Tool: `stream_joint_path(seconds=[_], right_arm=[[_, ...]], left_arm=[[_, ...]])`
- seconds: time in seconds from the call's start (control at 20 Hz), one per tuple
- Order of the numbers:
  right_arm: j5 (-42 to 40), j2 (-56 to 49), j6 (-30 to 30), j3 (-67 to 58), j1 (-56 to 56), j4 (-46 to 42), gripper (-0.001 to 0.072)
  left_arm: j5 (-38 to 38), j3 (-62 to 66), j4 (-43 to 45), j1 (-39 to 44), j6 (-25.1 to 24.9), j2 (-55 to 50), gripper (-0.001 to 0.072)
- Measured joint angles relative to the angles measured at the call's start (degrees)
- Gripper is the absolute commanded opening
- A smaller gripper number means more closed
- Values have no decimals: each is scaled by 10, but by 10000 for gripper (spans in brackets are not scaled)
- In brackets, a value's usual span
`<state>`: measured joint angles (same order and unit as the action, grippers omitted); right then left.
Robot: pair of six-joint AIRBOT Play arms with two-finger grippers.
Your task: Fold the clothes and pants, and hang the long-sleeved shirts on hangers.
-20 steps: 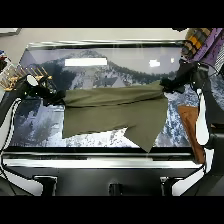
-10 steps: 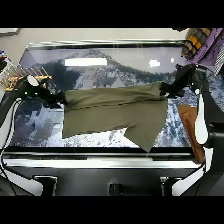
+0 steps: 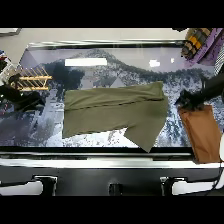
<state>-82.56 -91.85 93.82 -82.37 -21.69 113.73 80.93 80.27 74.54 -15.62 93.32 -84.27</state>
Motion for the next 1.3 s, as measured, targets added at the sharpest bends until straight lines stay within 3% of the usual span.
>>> stream_joint_path(seconds=[0.4, 0.85, 0.9, 0.95, 1.0, 1.3], right_arm=[[45, 70, 58, 293, -18, 98, 422], [89, 77, 87, 390, -12, 172, 416], [94, 77, 88, 396, -2, 177, 328], [103, 77, 89, 402, 12, 177, 138], [114, 77, 91, 407, 24, 174, 50], [159, 110, 82, 414, 57, 161, 28]], left_arm=[[-52, -207, -78, -34, -4, 135, 455], [-84, -253, -120, -36, -3, 155, 455], [-87, -254, -122, -36, -3, 155, 455], [-87, -255, -123, -36, -4, 154, 455], [-88, -256, -124, -36, -4, 154, 455], [-93, -312, -128, -37, -6, 153, 455]])
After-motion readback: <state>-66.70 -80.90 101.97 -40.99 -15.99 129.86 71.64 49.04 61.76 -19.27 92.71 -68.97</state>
